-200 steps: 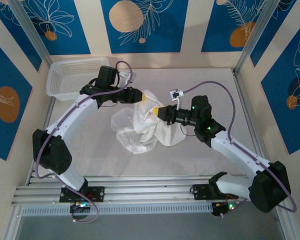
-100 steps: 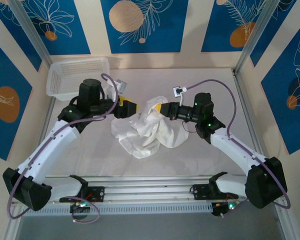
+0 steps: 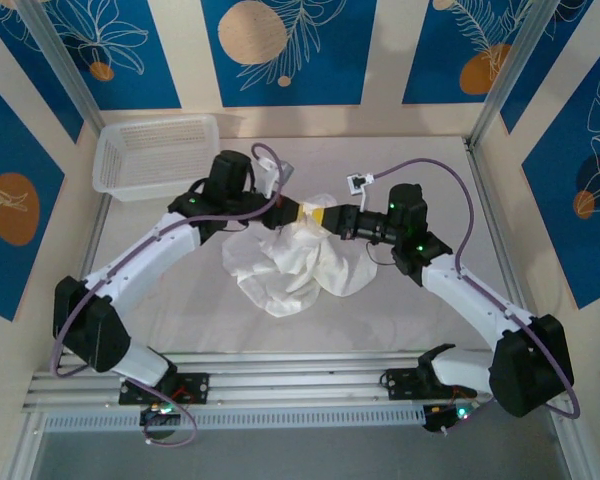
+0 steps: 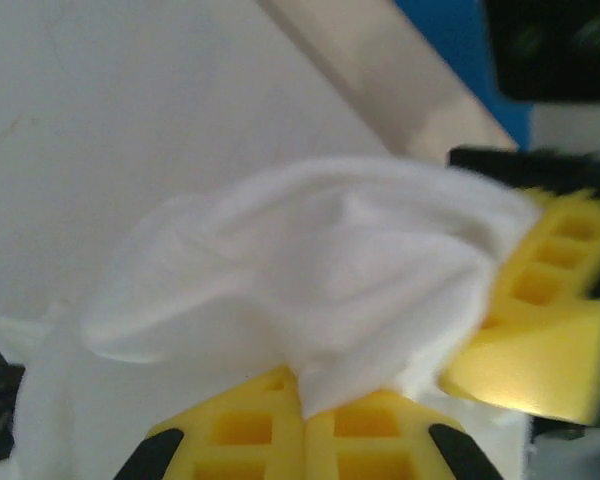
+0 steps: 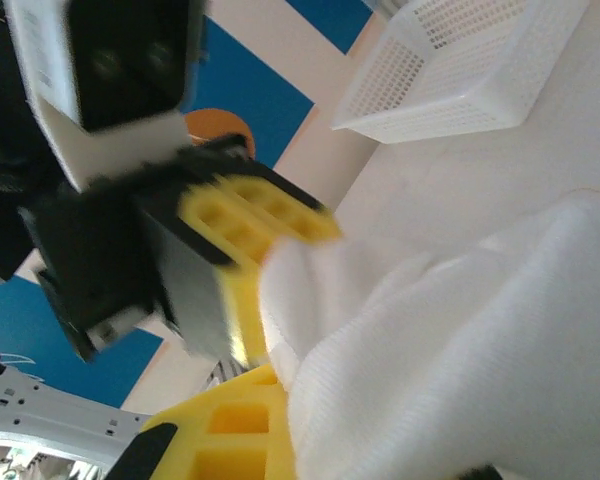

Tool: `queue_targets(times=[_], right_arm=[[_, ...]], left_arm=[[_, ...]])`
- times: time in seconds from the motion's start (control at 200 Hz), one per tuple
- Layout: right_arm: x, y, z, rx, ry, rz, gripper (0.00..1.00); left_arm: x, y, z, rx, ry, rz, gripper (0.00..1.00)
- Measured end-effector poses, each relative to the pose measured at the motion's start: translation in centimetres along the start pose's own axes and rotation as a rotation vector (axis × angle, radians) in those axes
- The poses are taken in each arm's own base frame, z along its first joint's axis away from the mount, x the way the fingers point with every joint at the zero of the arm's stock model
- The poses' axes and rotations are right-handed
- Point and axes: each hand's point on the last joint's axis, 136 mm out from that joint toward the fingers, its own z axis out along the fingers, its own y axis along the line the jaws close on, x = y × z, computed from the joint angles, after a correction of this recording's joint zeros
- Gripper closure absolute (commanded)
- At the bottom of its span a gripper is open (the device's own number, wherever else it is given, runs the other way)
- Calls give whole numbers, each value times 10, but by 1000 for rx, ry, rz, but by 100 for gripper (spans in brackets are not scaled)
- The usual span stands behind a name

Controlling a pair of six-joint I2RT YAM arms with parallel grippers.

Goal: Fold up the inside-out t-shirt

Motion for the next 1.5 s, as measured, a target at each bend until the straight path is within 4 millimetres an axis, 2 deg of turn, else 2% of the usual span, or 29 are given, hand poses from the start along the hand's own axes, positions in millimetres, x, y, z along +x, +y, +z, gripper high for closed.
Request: queue_targets(times=[0.055,0.105,0.195,0.26,0.34,0.425,0.47,0.565,0.67,0.74,0.84,0.905,0.925,0.99,1.02,1.15,1.285,1.365,1.44,1.495], right_arm=[[-2,-20,-6,19,-20,26,91],[0,-41,-10,27,-23,55,83],[15,-88,-20,100,-5,193,68],[24,-102,-26,134,14,253,61],[25,-89,-29,132,15,225,57],[15,-54,-36,116,-36,96,54],[8,-31,-39,112,-84,-18,50],[7,18,-35,84,-134,-287,47],[6,48,-21,91,-155,-563,44],[-3,47,-10,141,-160,-689,45],[-20,32,6,230,-146,-813,47],[-26,23,16,269,-129,-853,51],[-28,20,18,280,-125,-860,57],[-32,11,26,309,-109,-877,91],[-32,9,28,316,-101,-877,100],[-25,8,28,273,-60,-835,100],[-20,32,11,94,-45,-700,100],[-16,43,4,4,-28,-583,100],[-6,41,1,-40,10,-471,100],[-1,42,-1,-63,25,-415,100]], left_arm=[[-15,-2,-11,52,-74,-62,100],[-19,-5,-15,99,-99,-116,100],[-29,-11,-21,158,-131,-172,100],[-35,-17,-25,186,-145,-183,100],[-37,-23,-28,211,-146,-184,100],[-37,-27,-30,227,-140,-185,100],[-37,-28,-30,232,-137,-188,100],[-37,-32,-30,243,-131,-183,100],[-36,-38,-30,250,-116,-175,100],[-35,-41,-29,255,-107,-170,100],[-32,-44,-28,259,-93,-172,100],[-31,-45,-28,259,-87,-173,100],[-30,-45,-28,257,-84,-173,100],[-29,-45,-27,255,-78,-169,100],[-28,-45,-27,253,-74,-167,100],[-23,-34,-27,177,-57,-150,100],[-29,5,-28,10,-30,-125,100],[-28,21,-15,7,8,-110,90],[-17,29,-5,-1,48,-112,69],[-15,46,-3,-53,51,-122,57]])
